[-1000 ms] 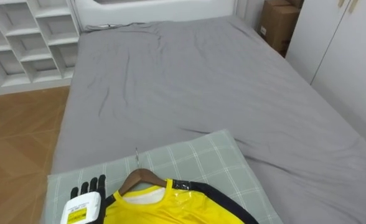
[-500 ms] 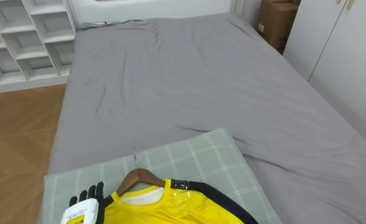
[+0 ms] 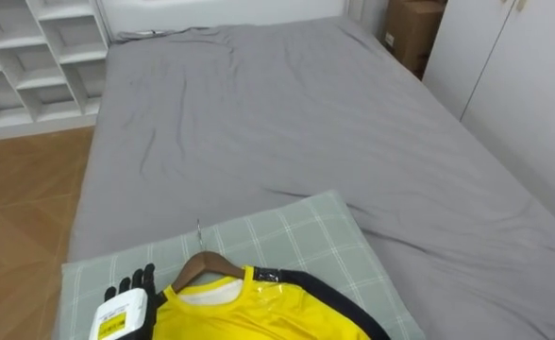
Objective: Hang clothes
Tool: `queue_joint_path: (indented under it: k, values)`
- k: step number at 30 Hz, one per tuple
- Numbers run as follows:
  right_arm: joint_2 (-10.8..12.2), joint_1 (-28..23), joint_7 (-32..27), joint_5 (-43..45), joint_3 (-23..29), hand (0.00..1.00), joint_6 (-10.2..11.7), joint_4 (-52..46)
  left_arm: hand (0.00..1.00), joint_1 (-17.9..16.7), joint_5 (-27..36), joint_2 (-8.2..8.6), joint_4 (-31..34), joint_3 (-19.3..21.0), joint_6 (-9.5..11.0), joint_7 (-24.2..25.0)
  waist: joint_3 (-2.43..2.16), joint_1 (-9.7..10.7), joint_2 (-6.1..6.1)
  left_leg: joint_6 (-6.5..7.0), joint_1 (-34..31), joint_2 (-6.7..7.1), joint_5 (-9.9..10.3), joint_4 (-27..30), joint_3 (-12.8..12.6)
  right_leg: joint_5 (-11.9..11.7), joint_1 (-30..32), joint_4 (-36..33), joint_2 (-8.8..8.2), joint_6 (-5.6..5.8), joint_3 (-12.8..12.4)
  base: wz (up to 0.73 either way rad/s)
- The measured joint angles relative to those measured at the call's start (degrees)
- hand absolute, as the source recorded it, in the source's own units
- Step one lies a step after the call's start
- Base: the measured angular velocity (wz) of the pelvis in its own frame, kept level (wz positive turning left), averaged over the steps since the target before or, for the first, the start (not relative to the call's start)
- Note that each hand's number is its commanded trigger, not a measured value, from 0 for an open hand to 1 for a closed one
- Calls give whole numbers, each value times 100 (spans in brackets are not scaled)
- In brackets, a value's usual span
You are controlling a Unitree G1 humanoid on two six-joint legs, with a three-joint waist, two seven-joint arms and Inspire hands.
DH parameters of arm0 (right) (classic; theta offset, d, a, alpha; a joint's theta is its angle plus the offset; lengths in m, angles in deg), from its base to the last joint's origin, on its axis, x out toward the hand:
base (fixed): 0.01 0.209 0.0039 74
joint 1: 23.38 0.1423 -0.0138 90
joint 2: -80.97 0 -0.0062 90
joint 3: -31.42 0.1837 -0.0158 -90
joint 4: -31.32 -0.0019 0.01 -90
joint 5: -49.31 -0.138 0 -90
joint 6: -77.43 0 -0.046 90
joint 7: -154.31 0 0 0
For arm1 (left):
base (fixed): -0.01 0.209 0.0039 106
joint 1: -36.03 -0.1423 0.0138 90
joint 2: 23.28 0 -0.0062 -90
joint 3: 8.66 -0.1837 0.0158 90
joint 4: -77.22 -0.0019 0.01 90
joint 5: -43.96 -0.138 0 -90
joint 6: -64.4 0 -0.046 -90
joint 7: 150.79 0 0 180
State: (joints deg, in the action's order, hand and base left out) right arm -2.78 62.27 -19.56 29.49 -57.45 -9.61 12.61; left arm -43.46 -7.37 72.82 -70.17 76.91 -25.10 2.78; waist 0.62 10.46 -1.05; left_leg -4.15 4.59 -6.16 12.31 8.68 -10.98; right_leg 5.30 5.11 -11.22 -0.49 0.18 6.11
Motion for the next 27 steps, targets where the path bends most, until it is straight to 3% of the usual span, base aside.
queue_joint_path:
  k: [5, 11, 16, 27]
  values:
    - [3, 0, 16, -13, -2, 0, -6, 5, 0, 7, 0, -1, -120, 2, -1, 8, 8, 4, 17, 0, 0, -1, 0, 19, -2, 0, 12, -29, -4, 0, -5, 0]
    - [-23, 100, 28, 19, -148, 0, -14, 46, 0, 443, 2, -105, -381, 210, -22, 73, -14, 0, 58, 5, -208, -3, -3, 112, 0, -43, 192, -51, -13, -33, -2, 0]
    - [-71, 175, 38, 142, -188, 0, -3, 59, 0, 767, 80, -174, -491, 263, -9, 182, 18, -2, 10, 7, -202, -6, -4, 113, -67, -39, 263, -150, -8, -39, -75, -6]
    - [-102, 371, 115, 223, -266, 0, 2, 183, 0, 996, 456, -275, -527, 240, -4, 652, 38, 21, -21, 7, -266, -1, -4, 167, -122, -33, 363, -216, -11, -43, -107, -3]
